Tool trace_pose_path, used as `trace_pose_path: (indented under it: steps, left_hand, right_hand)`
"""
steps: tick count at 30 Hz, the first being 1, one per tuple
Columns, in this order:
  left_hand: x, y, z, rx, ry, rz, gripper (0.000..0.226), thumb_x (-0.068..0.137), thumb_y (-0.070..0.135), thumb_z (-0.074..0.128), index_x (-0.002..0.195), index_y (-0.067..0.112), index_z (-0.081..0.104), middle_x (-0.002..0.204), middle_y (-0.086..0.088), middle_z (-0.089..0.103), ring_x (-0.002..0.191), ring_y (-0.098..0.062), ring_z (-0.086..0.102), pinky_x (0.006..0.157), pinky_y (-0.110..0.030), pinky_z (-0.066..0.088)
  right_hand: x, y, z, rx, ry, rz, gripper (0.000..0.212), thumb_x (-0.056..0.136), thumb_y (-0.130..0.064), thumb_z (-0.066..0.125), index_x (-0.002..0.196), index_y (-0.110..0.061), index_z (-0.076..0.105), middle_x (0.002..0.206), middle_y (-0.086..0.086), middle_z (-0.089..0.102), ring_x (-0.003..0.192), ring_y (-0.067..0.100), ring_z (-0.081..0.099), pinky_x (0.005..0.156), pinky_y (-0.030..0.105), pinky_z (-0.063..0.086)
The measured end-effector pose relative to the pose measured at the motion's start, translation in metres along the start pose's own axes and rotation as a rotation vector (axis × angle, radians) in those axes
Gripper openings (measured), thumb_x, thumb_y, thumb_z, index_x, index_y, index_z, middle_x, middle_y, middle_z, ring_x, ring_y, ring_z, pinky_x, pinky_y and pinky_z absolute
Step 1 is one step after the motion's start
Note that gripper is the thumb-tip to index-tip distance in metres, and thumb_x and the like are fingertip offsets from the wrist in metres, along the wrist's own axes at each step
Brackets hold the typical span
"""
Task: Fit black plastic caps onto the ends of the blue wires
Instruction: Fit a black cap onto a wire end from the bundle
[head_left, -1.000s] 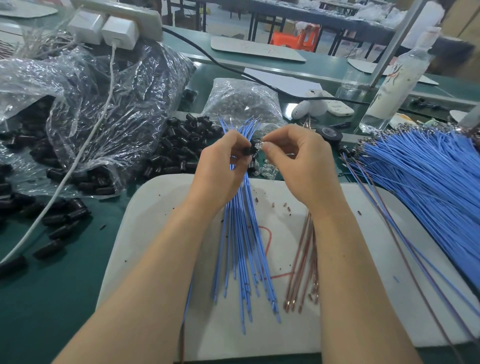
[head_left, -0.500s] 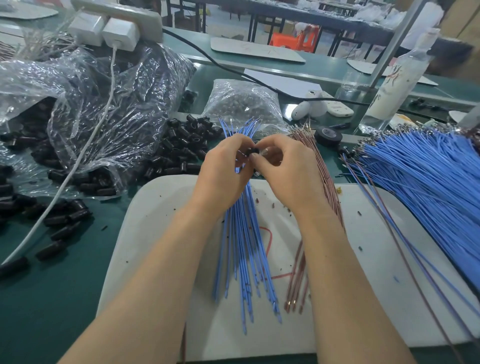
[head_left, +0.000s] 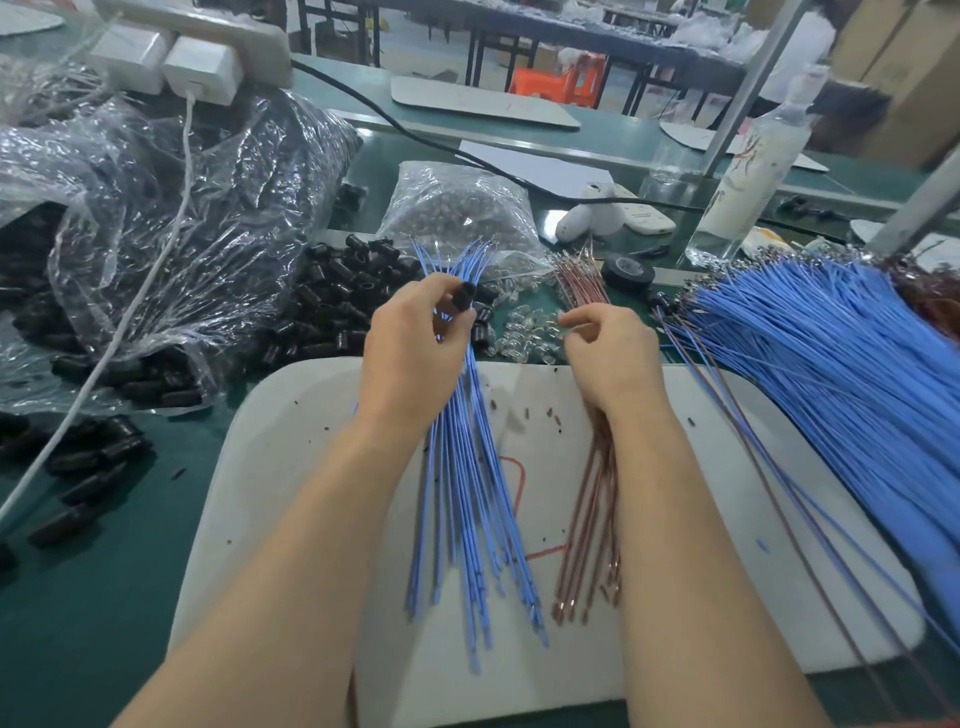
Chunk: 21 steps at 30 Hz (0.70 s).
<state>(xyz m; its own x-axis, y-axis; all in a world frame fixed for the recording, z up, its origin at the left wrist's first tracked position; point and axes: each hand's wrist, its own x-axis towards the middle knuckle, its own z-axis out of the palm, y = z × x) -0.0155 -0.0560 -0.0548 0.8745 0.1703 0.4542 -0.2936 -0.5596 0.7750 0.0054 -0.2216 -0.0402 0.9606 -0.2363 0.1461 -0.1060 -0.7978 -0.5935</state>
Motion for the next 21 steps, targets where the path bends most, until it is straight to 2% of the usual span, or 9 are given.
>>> trace_pose_path:
  steps: [2, 4, 9, 14, 18, 21]
  left_hand:
    - [0.000, 0.001, 0.000, -0.019, 0.013, -0.009, 0.014, 0.090, 0.015, 0.061, 0.103, 0.013, 0.065, 0.090, 0.004, 0.065, 0.082, -0.015, 0.060, 0.077, -0.027, 0.050]
    - [-0.001, 0.002, 0.001, -0.037, 0.023, -0.023, 0.014, 0.090, 0.016, 0.062, 0.104, 0.014, 0.065, 0.090, 0.004, 0.065, 0.082, -0.014, 0.061, 0.077, -0.026, 0.050]
    - [0.000, 0.007, 0.000, -0.082, 0.028, -0.021, 0.012, 0.090, 0.016, 0.061, 0.102, 0.017, 0.065, 0.085, 0.008, 0.064, 0.080, -0.011, 0.060, 0.071, -0.012, 0.046]
    - [0.010, 0.018, 0.001, -0.106, 0.016, -0.018, 0.010, 0.089, 0.017, 0.062, 0.099, 0.018, 0.065, 0.077, 0.018, 0.060, 0.074, -0.007, 0.060, 0.068, -0.012, 0.045]
    - [0.026, 0.027, 0.006, -0.082, -0.063, -0.025, 0.012, 0.090, 0.024, 0.062, 0.101, 0.018, 0.066, 0.073, 0.017, 0.059, 0.066, 0.000, 0.056, 0.060, -0.001, 0.040]
    - [0.035, 0.030, 0.010, -0.066, -0.111, -0.059, 0.018, 0.091, 0.030, 0.061, 0.103, 0.017, 0.066, 0.073, 0.008, 0.064, 0.065, -0.004, 0.057, 0.058, -0.002, 0.038]
  right_hand:
    - [0.003, 0.002, -0.003, -0.028, 0.003, 0.053, 0.028, 0.090, -0.010, 0.051, 0.108, -0.023, 0.069, 0.113, 0.004, 0.067, 0.106, 0.022, 0.058, 0.090, 0.028, 0.045]
    - [0.004, 0.007, -0.006, -0.055, 0.000, 0.103, 0.030, 0.090, -0.009, 0.050, 0.112, -0.021, 0.068, 0.116, 0.006, 0.066, 0.108, 0.024, 0.057, 0.090, 0.030, 0.044]
    - [0.006, 0.016, -0.012, -0.055, 0.020, 0.157, 0.033, 0.092, -0.010, 0.047, 0.119, -0.016, 0.065, 0.121, 0.007, 0.064, 0.110, 0.025, 0.056, 0.080, 0.026, 0.037]
    - [0.009, 0.020, -0.017, -0.028, 0.053, 0.133, 0.036, 0.091, -0.007, 0.046, 0.121, -0.015, 0.064, 0.123, 0.008, 0.064, 0.114, 0.025, 0.054, 0.092, 0.030, 0.041]
    - [0.017, 0.015, -0.014, -0.015, 0.085, 0.093, 0.035, 0.089, -0.006, 0.048, 0.117, -0.017, 0.066, 0.117, 0.006, 0.066, 0.109, 0.024, 0.057, 0.089, 0.030, 0.043]
    - [0.026, 0.009, -0.010, 0.000, 0.096, 0.076, 0.035, 0.088, -0.005, 0.048, 0.112, -0.018, 0.068, 0.113, 0.006, 0.068, 0.106, 0.024, 0.059, 0.084, 0.025, 0.042]
